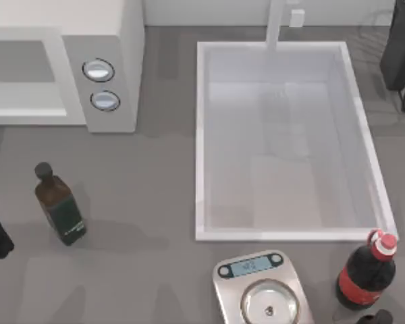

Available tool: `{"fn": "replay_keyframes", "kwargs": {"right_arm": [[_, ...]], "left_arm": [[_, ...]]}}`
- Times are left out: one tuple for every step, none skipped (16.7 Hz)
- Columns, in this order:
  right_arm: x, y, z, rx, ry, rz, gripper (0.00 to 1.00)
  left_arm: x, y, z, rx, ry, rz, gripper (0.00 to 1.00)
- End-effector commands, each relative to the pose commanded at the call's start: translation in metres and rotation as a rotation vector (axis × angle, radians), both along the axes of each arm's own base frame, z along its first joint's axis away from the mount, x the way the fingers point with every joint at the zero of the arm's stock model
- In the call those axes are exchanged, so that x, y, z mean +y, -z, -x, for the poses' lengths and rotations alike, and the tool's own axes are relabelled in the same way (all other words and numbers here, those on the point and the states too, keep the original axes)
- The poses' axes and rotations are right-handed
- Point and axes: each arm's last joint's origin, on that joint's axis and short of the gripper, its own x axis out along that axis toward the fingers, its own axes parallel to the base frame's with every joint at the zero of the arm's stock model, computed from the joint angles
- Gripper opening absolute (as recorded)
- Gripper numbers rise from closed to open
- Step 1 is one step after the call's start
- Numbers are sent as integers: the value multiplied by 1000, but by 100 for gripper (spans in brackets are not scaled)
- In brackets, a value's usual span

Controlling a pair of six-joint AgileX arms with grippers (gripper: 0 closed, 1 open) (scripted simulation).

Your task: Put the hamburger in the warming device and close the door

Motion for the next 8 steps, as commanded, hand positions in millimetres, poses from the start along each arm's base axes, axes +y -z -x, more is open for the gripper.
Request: {"fn": "replay_keyframes", "kwargs": {"right_arm": [[0, 0, 0, 0, 0, 0, 100], [0, 0, 0, 0, 0, 0, 100], [0, 0, 0, 0, 0, 0, 100], [0, 0, 0, 0, 0, 0, 100], [0, 0, 0, 0, 0, 0, 100], [0, 0, 0, 0, 0, 0, 100], [0, 0, 0, 0, 0, 0, 100], [0, 0, 0, 0, 0, 0, 100]], "left_arm": [[0, 0, 0, 0, 0, 0, 100], [0, 0, 0, 0, 0, 0, 100], [0, -1, 0, 9, -3, -10, 100], [1, -4, 0, 27, -9, -29, 100], [2, -8, -1, 55, -16, -57, 100], [3, -13, -2, 93, -24, -93, 100], [5, -19, -4, 140, -33, -135, 100], [7, -25, -7, 197, -39, -182, 100]]}}
